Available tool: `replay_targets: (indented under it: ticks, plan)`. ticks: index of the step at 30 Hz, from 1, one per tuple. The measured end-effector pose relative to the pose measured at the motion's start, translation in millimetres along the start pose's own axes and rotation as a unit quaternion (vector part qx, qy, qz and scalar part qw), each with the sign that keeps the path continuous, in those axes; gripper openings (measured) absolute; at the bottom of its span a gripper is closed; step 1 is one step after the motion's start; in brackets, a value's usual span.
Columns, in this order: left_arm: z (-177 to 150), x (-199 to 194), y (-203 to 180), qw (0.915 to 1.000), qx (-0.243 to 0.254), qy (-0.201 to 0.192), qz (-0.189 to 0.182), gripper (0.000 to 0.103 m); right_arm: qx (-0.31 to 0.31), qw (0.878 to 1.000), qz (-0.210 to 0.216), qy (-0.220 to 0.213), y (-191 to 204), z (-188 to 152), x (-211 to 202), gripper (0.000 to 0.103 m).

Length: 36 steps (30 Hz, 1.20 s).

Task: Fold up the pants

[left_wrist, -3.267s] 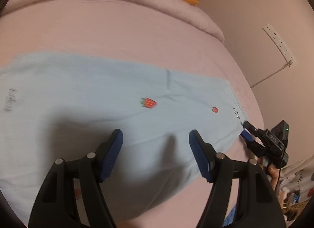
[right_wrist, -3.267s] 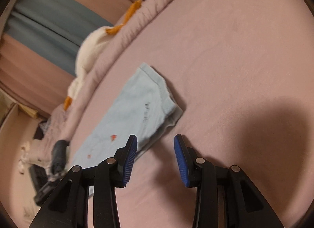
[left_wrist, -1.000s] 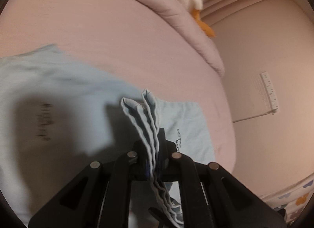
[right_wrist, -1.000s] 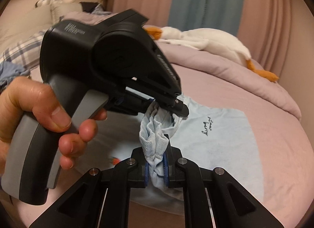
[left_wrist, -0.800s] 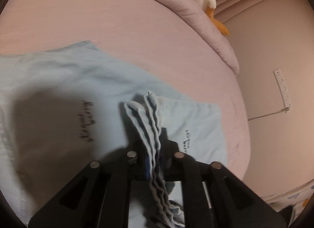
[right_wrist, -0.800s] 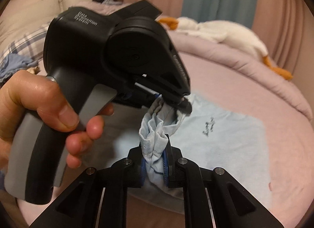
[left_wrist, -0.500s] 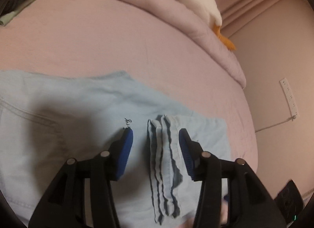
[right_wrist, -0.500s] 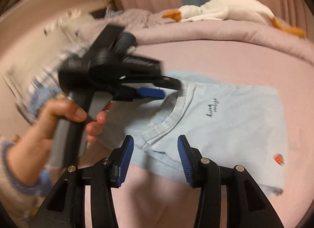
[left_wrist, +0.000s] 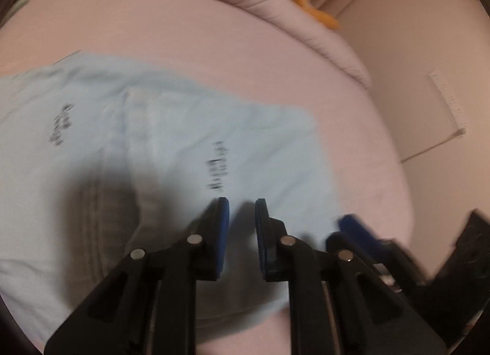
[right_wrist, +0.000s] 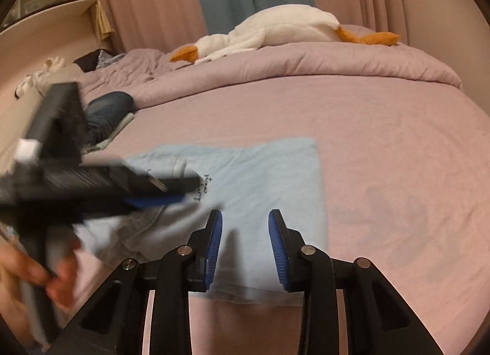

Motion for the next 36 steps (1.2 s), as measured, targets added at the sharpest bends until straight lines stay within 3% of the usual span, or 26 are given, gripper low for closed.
replay_targets:
  ticks: [3, 6, 8, 11, 16, 18, 19, 21, 24, 30, 36]
  plan:
    - [4.9, -15.0, 26.5, 0.9969, 0.012, -0.046, 0.063, 0.005, -0.018, 1.0, -0.008, 0.01, 2.3, -7.0, 7.1, 0.035]
    - [2.8, -28.0, 56.1, 0.9956, -0.014, -0.055, 0.075, 0.003, -0.017, 0.999, -0.013, 0.028, 0.0, -14.5, 17.1, 0.035]
    - [-0.8, -33.1, 64.1, 0.9965, -0.021, -0.056, 0.059, 0.003, -0.008, 0.999, -0.013, 0.034, -2.0, -19.8, 18.9, 0.035]
    - [-4.2, -40.4, 64.2, 0.9959, -0.021, -0.062, 0.062, 0.003, 0.0, 0.999, -0.005, 0.031, -1.0, -18.2, 15.7, 0.035]
    - [-8.9, -43.6, 61.6, 0.996, -0.027, -0.062, 0.058, 0.003, -0.04, 0.997, 0.056, 0.031, 36.5, 3.2, 17.2, 0.035]
    - [-6.8, -45.6, 64.7, 0.9964, -0.038, -0.058, 0.049, 0.003, -0.064, 0.992, 0.093, 0.056, 57.8, 13.7, 34.2, 0.034]
    - [-10.9, -50.2, 67.6, 0.9966, -0.039, -0.056, 0.046, 0.003, -0.073, 0.989, 0.105, 0.07, 66.8, 18.5, 46.7, 0.025]
    - [-14.1, -53.4, 67.7, 0.9969, -0.038, -0.054, 0.043, 0.003, -0.093, 0.984, 0.111, 0.107, 79.1, 23.3, 77.4, 0.012]
    - [-19.6, -56.7, 68.6, 0.9972, -0.031, -0.052, 0.043, 0.003, -0.108, 0.976, 0.101, 0.162, 89.3, 21.5, 125.2, 0.009]
    - [-23.9, -57.4, 69.5, 0.9973, -0.034, -0.052, 0.039, 0.004, -0.109, 0.973, 0.108, 0.172, 107.7, 31.8, 144.9, 0.007]
    - [-22.1, -55.4, 67.7, 0.9972, -0.027, -0.05, 0.048, 0.004, -0.066, 0.981, 0.131, 0.13, 92.2, 30.2, 96.6, 0.008]
Point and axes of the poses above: each gripper's, at about its wrist camera, not at the fingertips, and x roughly the way its jaws point, y to its left, z to its top, the point moved 10 cm from there along x, roughly the way its jaws point, and after that the axes turned 2 degrees about -x, right-handed, at the moved point
